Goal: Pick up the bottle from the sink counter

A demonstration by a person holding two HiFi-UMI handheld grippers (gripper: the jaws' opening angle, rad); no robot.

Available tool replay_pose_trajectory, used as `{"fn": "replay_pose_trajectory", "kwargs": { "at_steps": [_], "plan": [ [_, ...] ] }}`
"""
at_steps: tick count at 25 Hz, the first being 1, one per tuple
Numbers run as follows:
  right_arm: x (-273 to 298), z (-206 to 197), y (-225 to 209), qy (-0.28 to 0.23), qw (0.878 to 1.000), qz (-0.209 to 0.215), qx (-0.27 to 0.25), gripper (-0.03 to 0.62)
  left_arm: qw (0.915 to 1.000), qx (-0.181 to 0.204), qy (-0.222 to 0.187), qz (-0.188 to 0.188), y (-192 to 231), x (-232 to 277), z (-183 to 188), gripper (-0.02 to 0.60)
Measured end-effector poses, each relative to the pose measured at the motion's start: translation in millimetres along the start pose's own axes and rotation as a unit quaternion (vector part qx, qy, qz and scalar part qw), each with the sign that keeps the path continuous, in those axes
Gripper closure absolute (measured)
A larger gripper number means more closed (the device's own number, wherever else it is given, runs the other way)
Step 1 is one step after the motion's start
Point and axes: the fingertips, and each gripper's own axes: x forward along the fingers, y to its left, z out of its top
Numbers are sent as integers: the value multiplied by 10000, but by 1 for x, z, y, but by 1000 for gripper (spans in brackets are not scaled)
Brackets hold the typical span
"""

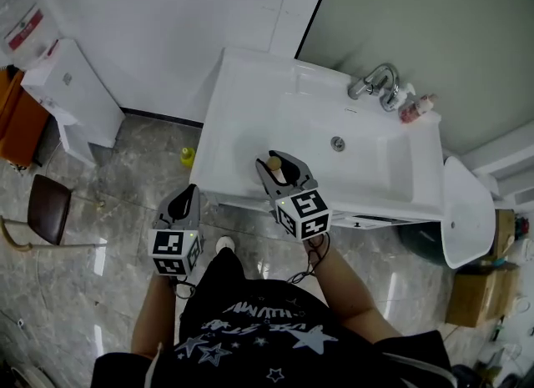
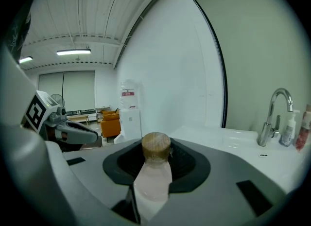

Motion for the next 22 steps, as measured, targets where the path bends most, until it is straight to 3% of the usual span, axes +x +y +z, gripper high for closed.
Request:
{"fn": "replay_pose_trajectory", "kwargs": {
  "at_steps": [10,22],
  "plan": [
    [-117,-27,-19,-123,9991,-363,181,459,9996,177,-84,-201,-89,-38,-16,565],
    [-235,-75,-6,-134,9978,-587,286,459,9989,329,-59,-325,-176,-104,-57,565]
  ]
}}
